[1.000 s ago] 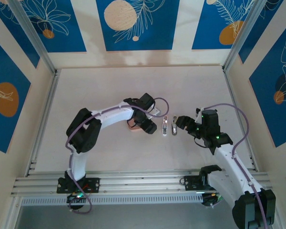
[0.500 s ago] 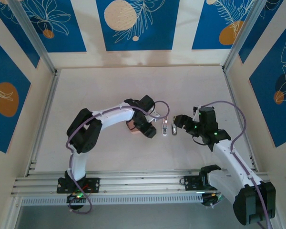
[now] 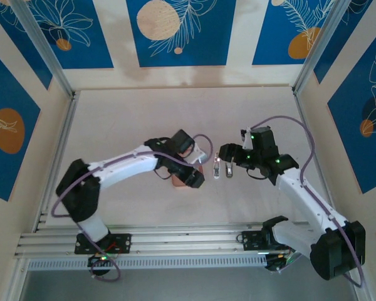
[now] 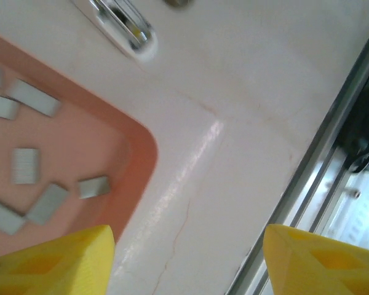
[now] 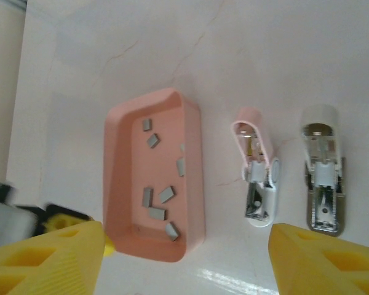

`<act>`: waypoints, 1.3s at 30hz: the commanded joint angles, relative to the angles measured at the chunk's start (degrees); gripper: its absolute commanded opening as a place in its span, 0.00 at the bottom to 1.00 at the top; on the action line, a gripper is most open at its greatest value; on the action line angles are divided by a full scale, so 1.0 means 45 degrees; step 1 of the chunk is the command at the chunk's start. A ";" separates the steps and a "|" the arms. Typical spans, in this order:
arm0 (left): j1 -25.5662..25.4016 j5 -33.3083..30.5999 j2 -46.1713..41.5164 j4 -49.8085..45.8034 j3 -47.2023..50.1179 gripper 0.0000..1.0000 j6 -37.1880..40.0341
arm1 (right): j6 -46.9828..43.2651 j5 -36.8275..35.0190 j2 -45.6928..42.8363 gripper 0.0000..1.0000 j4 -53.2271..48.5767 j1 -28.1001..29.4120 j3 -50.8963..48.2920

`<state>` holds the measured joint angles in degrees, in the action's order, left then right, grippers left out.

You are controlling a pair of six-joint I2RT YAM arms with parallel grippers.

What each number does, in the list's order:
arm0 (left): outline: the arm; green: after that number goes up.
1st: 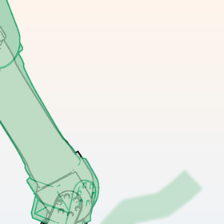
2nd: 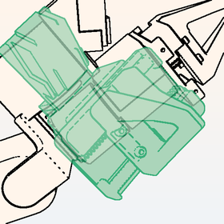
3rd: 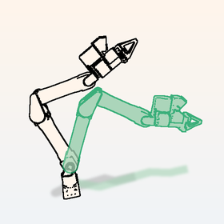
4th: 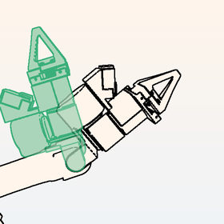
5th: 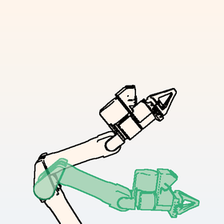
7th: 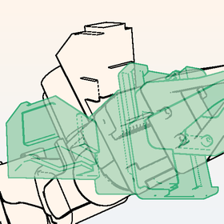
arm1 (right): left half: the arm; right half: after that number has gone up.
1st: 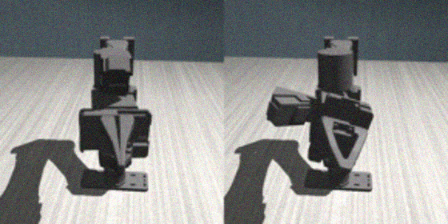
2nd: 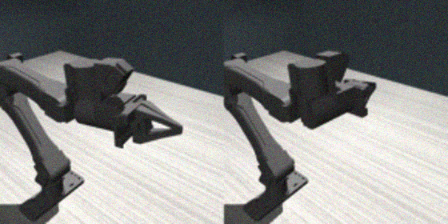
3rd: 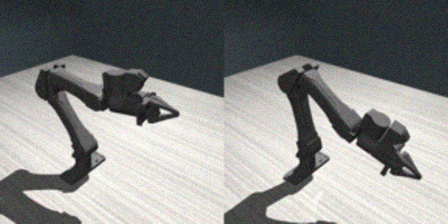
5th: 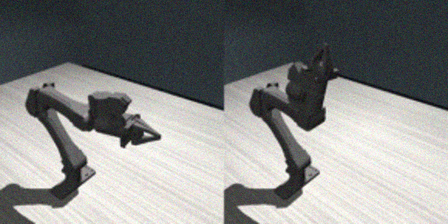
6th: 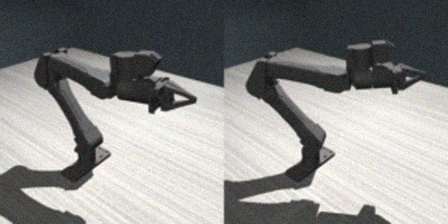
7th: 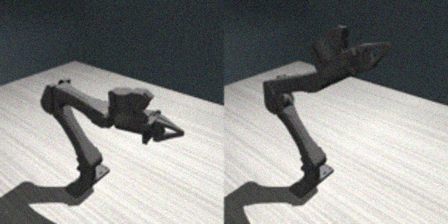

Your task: Load the staples into the stapler

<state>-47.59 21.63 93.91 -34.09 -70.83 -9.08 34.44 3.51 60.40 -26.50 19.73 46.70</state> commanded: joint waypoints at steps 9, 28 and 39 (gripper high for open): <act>0.3301 -0.0693 -0.2304 0.5048 0.3693 0.66 -0.2785 | -0.1028 -0.0919 0.4050 0.68 -0.3383 0.2912 0.4259; 0.4940 -0.3084 -0.2541 0.7348 0.6189 0.66 -0.5649 | 0.8045 -0.0013 1.0356 0.58 -0.6605 0.4833 0.9072; 0.5429 -0.3101 -0.2121 0.7368 0.6339 0.67 -0.5383 | 1.1225 -0.1178 1.1717 0.53 -0.7515 0.4818 0.9950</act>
<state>-24.32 8.47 83.72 -1.67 -43.27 -33.10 77.93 0.36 112.05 -56.60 41.04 89.43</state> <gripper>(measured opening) 0.669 0.538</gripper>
